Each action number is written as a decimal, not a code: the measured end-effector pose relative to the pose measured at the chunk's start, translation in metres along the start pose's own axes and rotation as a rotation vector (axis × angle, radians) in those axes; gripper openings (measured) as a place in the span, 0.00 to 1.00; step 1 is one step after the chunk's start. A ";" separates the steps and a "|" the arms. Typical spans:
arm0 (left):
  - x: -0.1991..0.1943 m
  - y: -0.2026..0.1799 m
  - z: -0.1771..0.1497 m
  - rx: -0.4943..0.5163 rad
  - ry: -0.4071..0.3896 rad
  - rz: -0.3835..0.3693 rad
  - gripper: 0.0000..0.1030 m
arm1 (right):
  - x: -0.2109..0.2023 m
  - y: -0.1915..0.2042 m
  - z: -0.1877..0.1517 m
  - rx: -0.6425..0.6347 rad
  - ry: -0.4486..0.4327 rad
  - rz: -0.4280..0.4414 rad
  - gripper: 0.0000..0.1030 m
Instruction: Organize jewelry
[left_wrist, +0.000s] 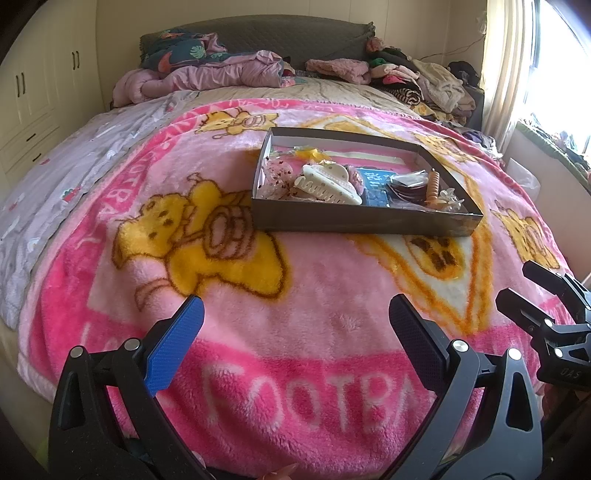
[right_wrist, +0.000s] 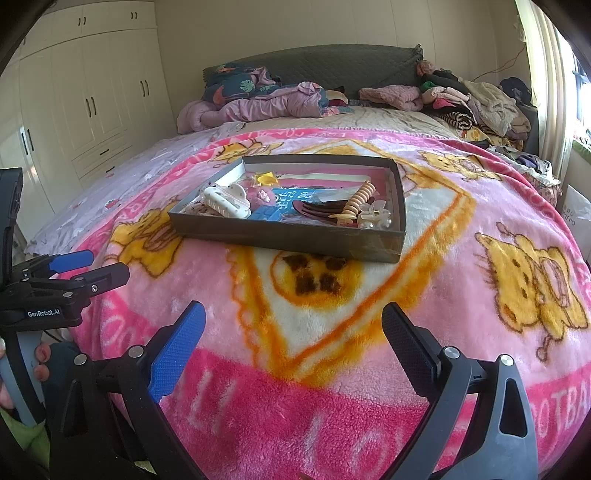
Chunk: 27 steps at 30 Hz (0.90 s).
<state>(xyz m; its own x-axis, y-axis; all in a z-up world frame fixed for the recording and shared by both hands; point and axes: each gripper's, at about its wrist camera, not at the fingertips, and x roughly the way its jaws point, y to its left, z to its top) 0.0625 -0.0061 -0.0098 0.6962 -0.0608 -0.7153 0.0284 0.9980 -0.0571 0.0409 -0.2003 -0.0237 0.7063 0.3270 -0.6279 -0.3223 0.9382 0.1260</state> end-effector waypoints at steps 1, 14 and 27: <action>0.000 0.000 0.000 0.000 0.000 0.001 0.89 | 0.000 0.000 0.000 0.000 0.000 0.000 0.91; 0.002 0.000 -0.001 0.001 0.008 0.015 0.89 | -0.001 0.001 0.002 -0.004 0.000 -0.004 0.91; 0.006 0.001 -0.001 -0.018 0.010 -0.021 0.89 | 0.003 -0.011 0.004 0.008 -0.002 -0.027 0.91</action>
<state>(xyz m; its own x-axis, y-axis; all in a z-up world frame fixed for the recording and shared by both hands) 0.0663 -0.0056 -0.0150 0.6887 -0.0821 -0.7204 0.0299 0.9959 -0.0848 0.0492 -0.2095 -0.0236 0.7159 0.3014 -0.6298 -0.2976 0.9477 0.1153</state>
